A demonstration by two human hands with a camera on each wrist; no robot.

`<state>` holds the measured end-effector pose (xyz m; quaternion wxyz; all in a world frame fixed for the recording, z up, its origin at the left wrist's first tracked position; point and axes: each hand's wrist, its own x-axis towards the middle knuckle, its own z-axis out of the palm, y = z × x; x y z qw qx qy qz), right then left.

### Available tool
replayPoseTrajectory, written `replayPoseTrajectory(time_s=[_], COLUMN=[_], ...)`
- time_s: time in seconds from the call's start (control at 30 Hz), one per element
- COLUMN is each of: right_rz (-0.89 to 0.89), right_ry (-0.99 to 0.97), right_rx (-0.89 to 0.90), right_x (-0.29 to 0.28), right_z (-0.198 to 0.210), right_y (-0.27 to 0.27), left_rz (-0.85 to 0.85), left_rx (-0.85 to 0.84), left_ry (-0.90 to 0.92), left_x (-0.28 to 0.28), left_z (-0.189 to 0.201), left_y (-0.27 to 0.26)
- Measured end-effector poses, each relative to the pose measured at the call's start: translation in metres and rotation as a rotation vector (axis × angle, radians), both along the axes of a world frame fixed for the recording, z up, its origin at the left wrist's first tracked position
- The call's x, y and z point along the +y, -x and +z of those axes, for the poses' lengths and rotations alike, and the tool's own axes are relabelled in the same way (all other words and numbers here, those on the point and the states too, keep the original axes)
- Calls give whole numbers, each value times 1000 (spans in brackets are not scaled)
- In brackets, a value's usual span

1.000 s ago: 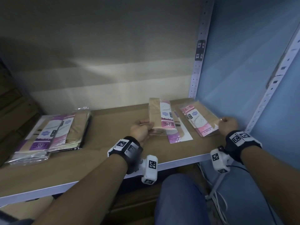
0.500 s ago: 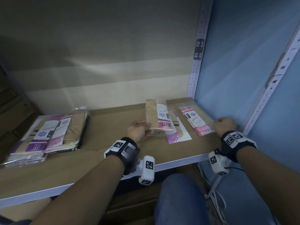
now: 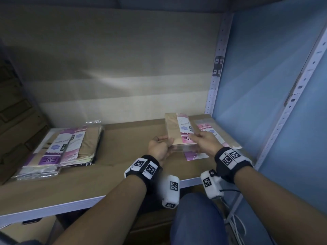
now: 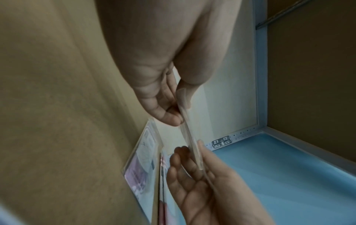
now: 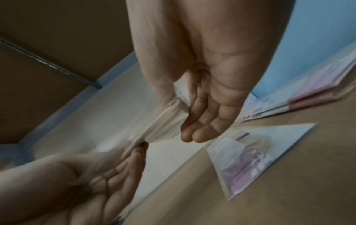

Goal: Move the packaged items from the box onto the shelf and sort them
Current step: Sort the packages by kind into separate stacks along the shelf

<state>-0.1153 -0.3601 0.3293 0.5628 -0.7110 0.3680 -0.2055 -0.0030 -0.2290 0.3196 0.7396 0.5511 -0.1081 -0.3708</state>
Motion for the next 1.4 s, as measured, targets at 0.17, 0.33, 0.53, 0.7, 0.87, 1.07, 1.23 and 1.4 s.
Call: replayPoseTrajectory(time_s=[0.17, 0.33, 0.53, 0.7, 0.87, 1.07, 1.23, 1.4], right_rz=[-16, 18, 291, 391, 325, -132, -3, 41], right_ry=[-168, 8, 314, 390, 397, 516, 253, 47], right_rx=[-97, 104, 458, 537, 490, 321, 74, -129], right_x=[8, -1, 2, 6, 4, -3, 15, 35], right_z=[2, 8, 30, 39, 35, 26, 31, 27], right_y=[-3, 2, 23, 26, 21, 11, -5, -20], left_rz=[-25, 116, 186, -257, -305, 8, 94, 84], left_rx=[-29, -306, -772, -570, -488, -244, -67, -30], left_ry=[-20, -151, -422, -426, -328, -196, 18, 106], left_x=[7, 12, 43, 60, 68, 60, 47, 32], left_z=[0, 6, 15, 20, 13, 7, 14, 17], left_y=[-3, -22, -65, -76, -77, -78, -74, -52])
